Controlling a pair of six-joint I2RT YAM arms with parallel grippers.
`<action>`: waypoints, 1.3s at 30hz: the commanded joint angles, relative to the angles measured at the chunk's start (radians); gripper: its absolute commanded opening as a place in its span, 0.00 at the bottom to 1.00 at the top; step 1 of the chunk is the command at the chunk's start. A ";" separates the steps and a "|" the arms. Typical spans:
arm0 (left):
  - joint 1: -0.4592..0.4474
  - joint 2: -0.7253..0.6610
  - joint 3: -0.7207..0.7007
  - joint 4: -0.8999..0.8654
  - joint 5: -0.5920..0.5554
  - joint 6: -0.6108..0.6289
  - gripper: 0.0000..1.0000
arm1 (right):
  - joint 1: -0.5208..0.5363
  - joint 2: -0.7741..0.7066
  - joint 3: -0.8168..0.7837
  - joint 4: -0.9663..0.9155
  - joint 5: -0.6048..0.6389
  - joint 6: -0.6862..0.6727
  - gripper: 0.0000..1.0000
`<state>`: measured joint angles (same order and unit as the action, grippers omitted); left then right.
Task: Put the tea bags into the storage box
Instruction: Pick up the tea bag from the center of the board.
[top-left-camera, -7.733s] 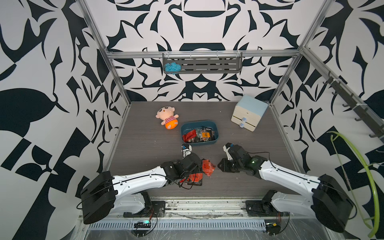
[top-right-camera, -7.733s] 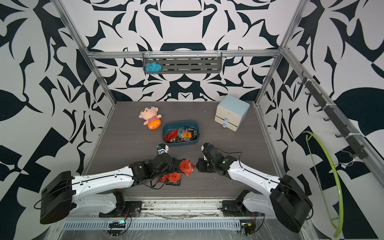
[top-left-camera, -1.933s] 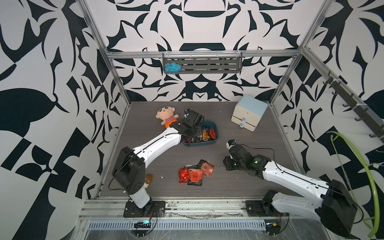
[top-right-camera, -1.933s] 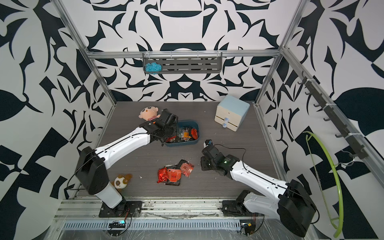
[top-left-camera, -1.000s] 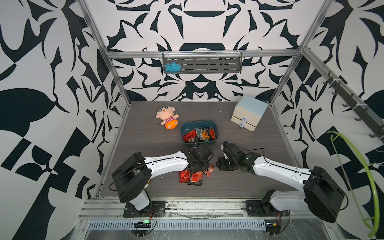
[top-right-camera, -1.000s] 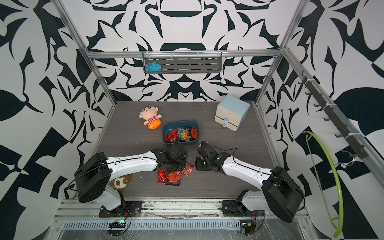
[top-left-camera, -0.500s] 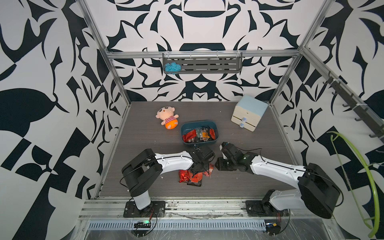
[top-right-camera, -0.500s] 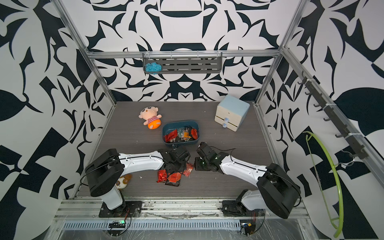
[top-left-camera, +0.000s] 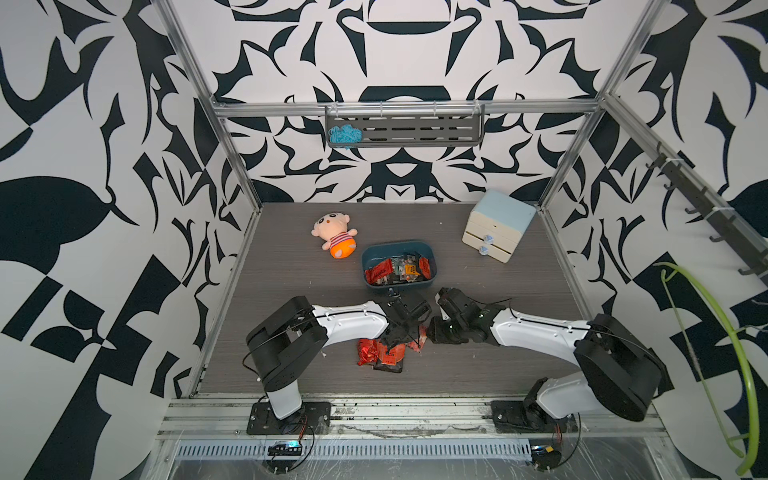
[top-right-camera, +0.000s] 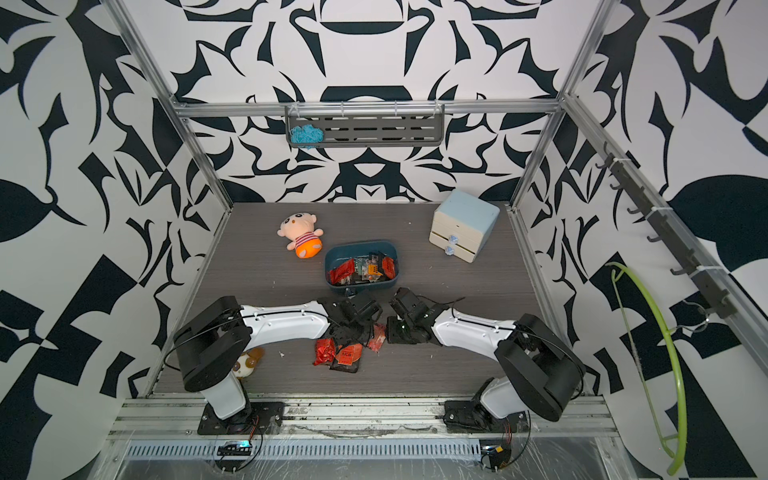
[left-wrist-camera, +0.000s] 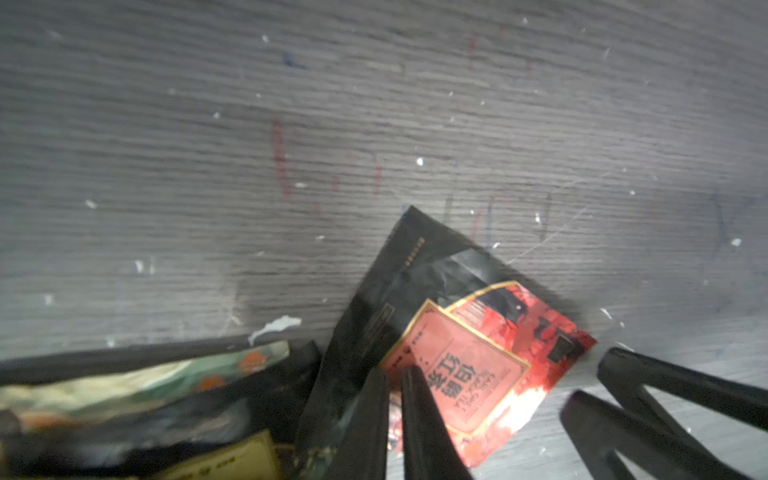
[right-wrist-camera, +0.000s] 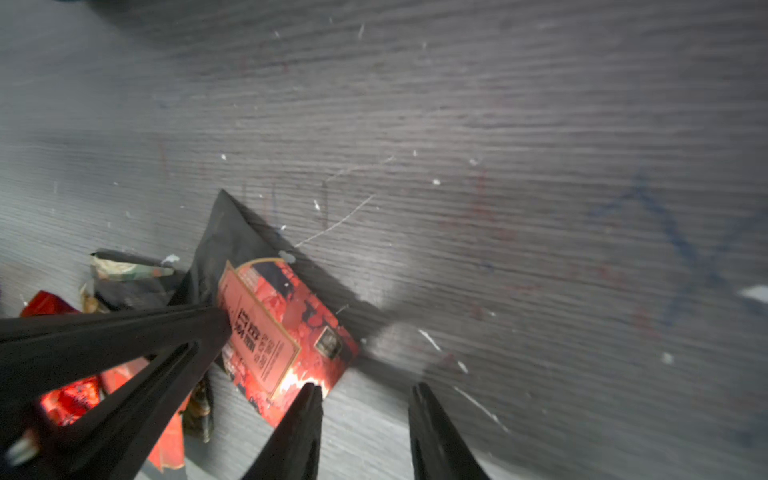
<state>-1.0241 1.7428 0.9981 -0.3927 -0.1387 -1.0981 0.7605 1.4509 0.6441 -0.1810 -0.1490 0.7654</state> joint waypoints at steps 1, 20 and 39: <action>-0.002 0.015 -0.016 -0.009 -0.010 -0.003 0.13 | -0.002 0.007 -0.003 0.045 -0.019 0.017 0.39; -0.002 0.015 -0.023 0.009 0.005 -0.007 0.12 | -0.004 0.095 0.005 0.136 -0.058 0.039 0.20; -0.002 -0.282 -0.060 -0.071 -0.118 0.001 0.26 | -0.028 -0.218 0.034 -0.236 0.188 -0.104 0.00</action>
<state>-1.0241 1.5291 0.9783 -0.3965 -0.1898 -1.0931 0.7467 1.3102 0.6464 -0.2886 -0.0551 0.7170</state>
